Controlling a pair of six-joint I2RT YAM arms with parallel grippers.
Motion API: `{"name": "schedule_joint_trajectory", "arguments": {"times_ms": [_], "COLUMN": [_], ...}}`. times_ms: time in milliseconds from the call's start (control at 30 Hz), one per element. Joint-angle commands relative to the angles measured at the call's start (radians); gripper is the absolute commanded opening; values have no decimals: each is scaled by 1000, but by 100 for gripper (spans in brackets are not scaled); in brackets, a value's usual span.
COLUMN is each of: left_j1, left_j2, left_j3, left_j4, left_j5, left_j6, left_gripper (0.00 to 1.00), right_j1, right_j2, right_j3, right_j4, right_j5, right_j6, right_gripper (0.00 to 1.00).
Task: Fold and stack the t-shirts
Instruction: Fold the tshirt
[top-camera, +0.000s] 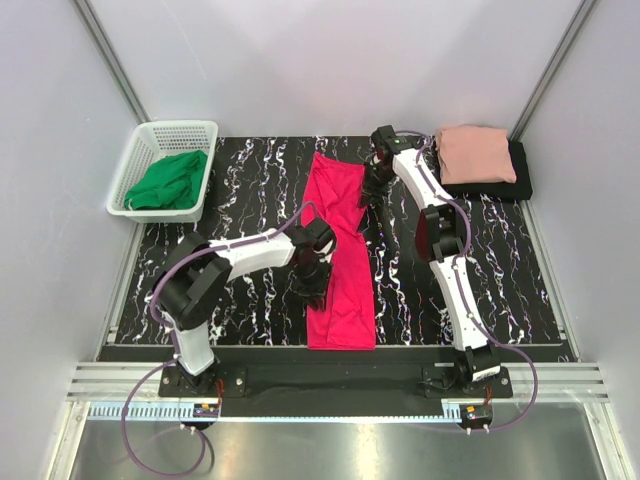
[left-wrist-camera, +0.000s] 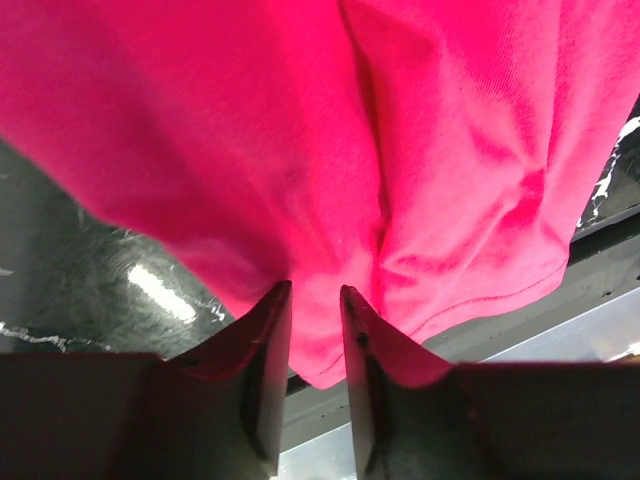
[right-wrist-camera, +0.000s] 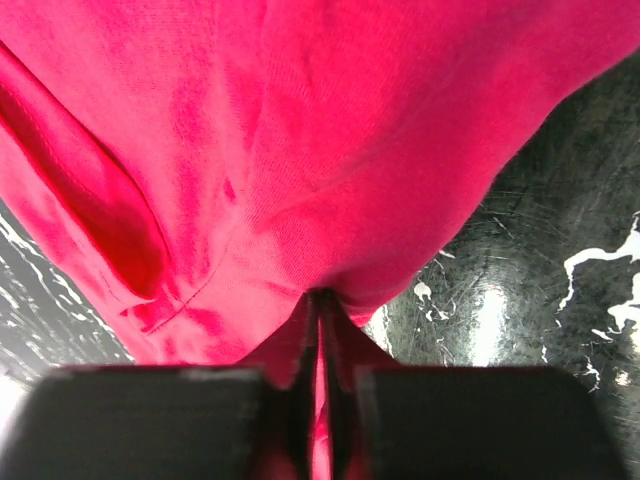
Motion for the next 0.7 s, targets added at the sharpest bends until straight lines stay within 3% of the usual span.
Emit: {"name": "schedule_joint_trajectory", "arguments": {"times_ms": [0, 133, 200, 667], "left_j1": [-16, -33, -42, -48], "left_j2": [9, 11, 4, -60], "left_j3": [-6, -27, -44, -151], "left_j4": [49, 55, 57, 69], "left_j5": [22, 16, 16, 41], "left_j6": [-2, -14, -18, -21], "left_gripper": [26, 4, 0, 0], "right_j1": [-4, -14, -24, -82], "right_j2": [43, 51, 63, 109], "right_j3": [18, 39, 56, 127], "right_j4": [24, 29, 33, 135], "right_j5": [2, 10, 13, -42], "right_j6": [2, 11, 20, 59], "right_gripper": [0, 0, 0, 1]}}
